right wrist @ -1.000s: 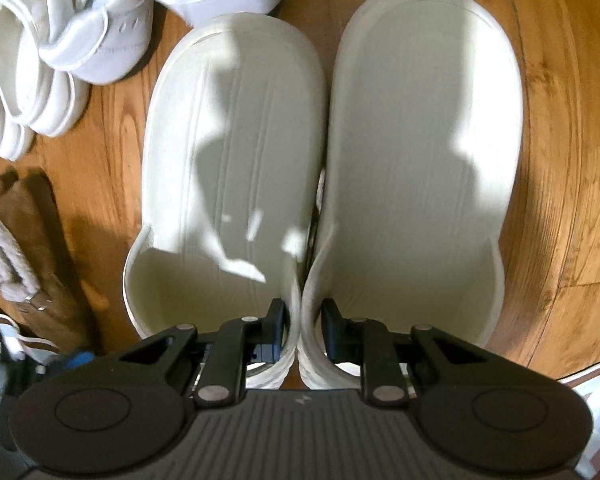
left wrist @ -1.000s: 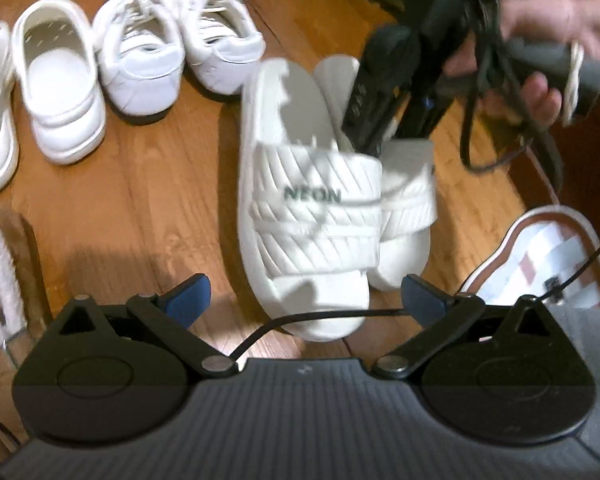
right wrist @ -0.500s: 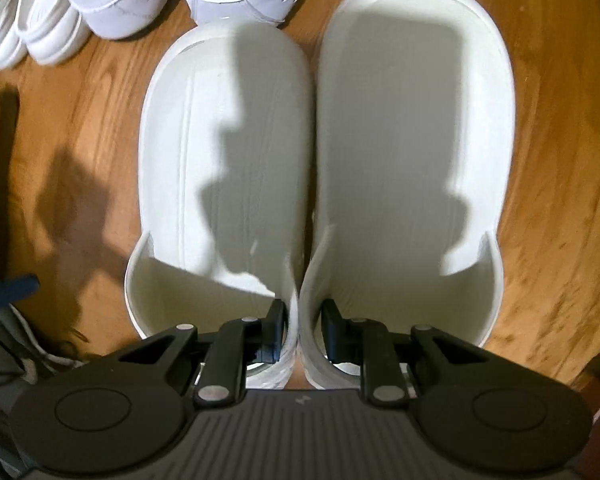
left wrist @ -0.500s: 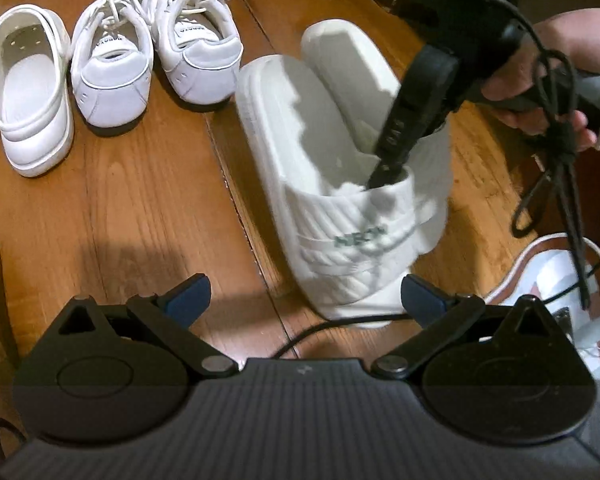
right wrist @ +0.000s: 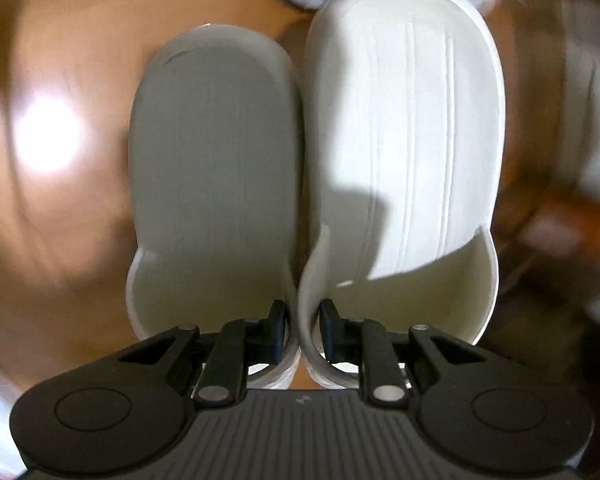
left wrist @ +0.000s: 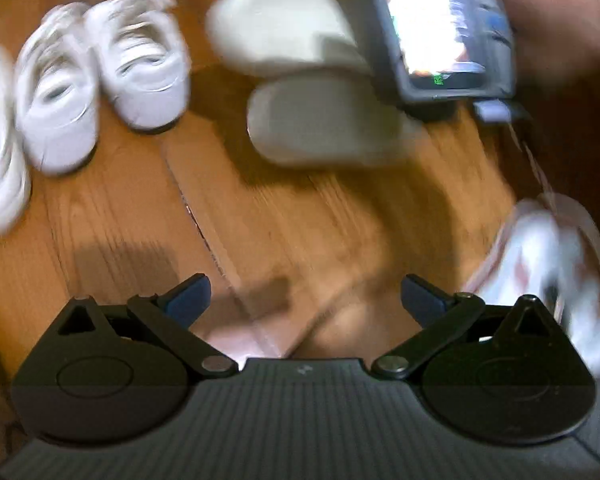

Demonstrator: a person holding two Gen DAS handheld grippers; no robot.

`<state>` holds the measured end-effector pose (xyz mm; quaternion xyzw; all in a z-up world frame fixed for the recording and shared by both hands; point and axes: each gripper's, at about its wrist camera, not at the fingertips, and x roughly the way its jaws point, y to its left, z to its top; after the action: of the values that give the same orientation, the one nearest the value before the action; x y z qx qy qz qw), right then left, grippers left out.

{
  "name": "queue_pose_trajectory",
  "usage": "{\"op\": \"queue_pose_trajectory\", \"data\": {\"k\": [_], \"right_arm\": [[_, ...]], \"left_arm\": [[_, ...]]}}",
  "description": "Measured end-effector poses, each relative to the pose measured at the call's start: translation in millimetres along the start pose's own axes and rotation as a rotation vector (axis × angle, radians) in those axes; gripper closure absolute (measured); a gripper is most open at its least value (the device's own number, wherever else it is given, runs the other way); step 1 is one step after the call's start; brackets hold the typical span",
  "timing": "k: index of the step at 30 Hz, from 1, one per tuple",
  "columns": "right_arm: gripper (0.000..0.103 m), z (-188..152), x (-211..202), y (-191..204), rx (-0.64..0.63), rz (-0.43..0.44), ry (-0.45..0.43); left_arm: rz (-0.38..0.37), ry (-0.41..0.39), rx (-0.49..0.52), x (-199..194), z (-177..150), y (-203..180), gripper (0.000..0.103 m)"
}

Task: Organize scattered shoes
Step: 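Carry the slides with the right gripper beside the sneakers and release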

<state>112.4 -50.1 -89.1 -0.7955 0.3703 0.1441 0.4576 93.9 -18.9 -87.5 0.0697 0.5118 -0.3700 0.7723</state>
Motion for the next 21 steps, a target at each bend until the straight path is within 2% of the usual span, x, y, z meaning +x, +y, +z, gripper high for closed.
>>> {"op": "queue_pose_trajectory", "data": {"k": [2, 5, 9, 11, 13, 18, 19, 20, 21], "right_arm": [[0.085, -13, 15, 18, -0.227, -0.206, -0.072], [0.087, -31, 38, 17, -0.405, -0.379, -0.112], [0.087, -49, 73, 6, -0.631, -0.486, -0.135], [0.087, -46, 87, -2, -0.668, -0.482, -0.135], [0.087, -44, 99, -7, -0.71, -0.536, -0.158], [0.087, -30, 123, -26, -0.708, -0.55, -0.137], [0.084, -31, 125, -25, -0.733, -0.555, -0.158], [0.074, -32, 127, -25, -0.758, -0.561, -0.179], [0.04, -33, 129, -24, -0.782, -0.566, -0.201]], "left_arm": [[0.037, -0.015, 0.008, -8, 9, 7, 0.0], [0.027, -0.056, -0.08, -10, 29, 27, 0.0], [0.003, -0.104, -0.157, -5, 47, 41, 0.0], [0.008, -0.106, -0.144, 6, 59, 39, 0.0], [0.027, -0.096, -0.134, 14, 68, 37, 0.0], [0.038, -0.108, -0.122, 19, 83, 31, 0.0], [0.034, -0.12, -0.126, 20, 85, 31, 0.0], [0.031, -0.129, -0.129, 21, 87, 32, 0.0], [0.027, -0.13, -0.131, 21, 88, 32, 0.0]]}}
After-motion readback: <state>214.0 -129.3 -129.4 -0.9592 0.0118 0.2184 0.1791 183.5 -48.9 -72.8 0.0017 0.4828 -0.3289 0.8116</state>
